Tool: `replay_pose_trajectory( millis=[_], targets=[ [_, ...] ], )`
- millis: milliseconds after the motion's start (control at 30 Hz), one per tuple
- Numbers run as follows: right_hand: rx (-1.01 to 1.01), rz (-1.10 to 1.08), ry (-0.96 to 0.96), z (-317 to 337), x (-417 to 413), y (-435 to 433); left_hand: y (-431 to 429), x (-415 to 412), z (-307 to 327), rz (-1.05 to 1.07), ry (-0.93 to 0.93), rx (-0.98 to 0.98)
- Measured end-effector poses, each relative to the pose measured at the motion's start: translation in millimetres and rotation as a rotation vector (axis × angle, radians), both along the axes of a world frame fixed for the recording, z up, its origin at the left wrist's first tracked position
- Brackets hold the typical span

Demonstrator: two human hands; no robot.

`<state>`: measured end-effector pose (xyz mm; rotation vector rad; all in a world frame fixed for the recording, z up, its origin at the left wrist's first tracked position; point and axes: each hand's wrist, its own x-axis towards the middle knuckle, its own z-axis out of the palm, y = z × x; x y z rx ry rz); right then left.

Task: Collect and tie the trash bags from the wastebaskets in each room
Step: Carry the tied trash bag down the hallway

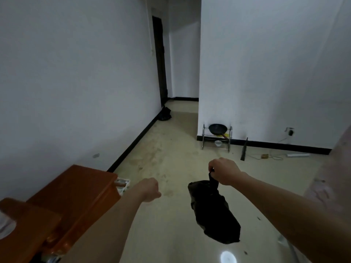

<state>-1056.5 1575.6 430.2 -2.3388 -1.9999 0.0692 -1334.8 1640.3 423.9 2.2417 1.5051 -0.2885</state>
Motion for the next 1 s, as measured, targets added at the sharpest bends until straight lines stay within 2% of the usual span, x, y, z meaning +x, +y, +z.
replay_pose_trajectory(
  millis=[233,467,700,800,900,1000],
  targets=[
    [0.009,-0.115,0.032,8.6,54.3,199.3,225.0,44.8,10.8,-0.053,0.027,0.02],
    [-0.028,-0.142,0.077,5.3,90.2,377.2,400.6,92.3,18.2,-0.093,0.011,0.022],
    [-0.089,-0.055,0.091,-39.2,128.4,598.2,596.7,130.9,-20.6,-0.071,0.04,-0.053],
    [-0.11,-0.023,0.096,-41.5,150.7,701.8,696.0,144.6,-19.5,-0.038,0.071,-0.071],
    [-0.096,0.002,0.1,-34.0,173.8,797.0,786.7,158.5,-12.9,0.007,0.014,-0.039],
    [-0.142,0.037,0.093,-32.2,185.5,886.0,860.1,167.8,-14.4,0.021,0.011,-0.102]
  ],
)
